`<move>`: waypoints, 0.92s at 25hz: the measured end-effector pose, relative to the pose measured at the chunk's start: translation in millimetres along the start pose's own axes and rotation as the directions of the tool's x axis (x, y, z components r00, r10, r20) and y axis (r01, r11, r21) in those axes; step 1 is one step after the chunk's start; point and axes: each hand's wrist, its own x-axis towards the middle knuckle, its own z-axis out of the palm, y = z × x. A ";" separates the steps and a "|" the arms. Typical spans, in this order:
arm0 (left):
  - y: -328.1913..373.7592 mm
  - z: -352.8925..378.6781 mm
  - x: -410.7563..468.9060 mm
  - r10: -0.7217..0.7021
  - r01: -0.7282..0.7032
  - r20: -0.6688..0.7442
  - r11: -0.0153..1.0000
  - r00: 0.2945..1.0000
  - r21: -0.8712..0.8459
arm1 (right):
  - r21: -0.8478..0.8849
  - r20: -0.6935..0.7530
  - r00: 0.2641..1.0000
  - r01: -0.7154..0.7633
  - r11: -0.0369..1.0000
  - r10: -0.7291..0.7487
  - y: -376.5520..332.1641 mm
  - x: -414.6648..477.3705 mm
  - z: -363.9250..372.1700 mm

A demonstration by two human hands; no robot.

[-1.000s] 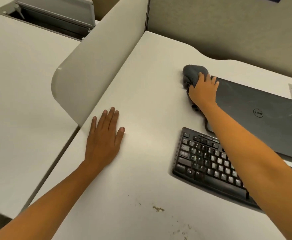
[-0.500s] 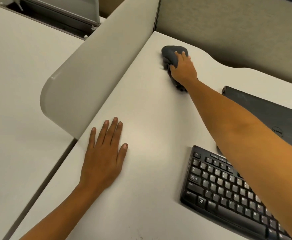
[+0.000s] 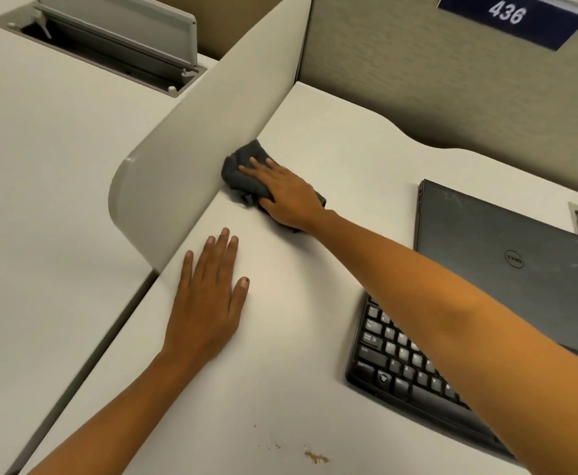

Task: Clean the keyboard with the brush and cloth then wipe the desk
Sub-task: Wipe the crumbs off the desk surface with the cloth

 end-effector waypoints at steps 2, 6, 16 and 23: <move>2.9 -7.6 -1.0 0.002 -0.008 -0.044 0.989 0.999 -0.150 | 0.011 0.022 0.999 0.036 0.999 -0.037 -18.3 -14.1 3.0; -2.0 -36.1 7.4 0.085 -0.103 -0.143 0.986 0.986 -0.128 | 0.025 -0.006 0.983 0.185 0.982 -0.185 -73.2 -56.2 20.2; -10.2 -48.2 -6.0 0.027 -0.024 0.297 1.000 0.954 -0.013 | 0.264 -0.014 0.780 0.606 0.750 -0.626 -202.0 -193.1 52.5; -9.0 -31.4 -62.7 -0.052 0.057 0.210 0.998 0.976 -0.017 | 0.543 0.167 0.830 0.373 0.752 -0.532 -187.8 -285.1 18.4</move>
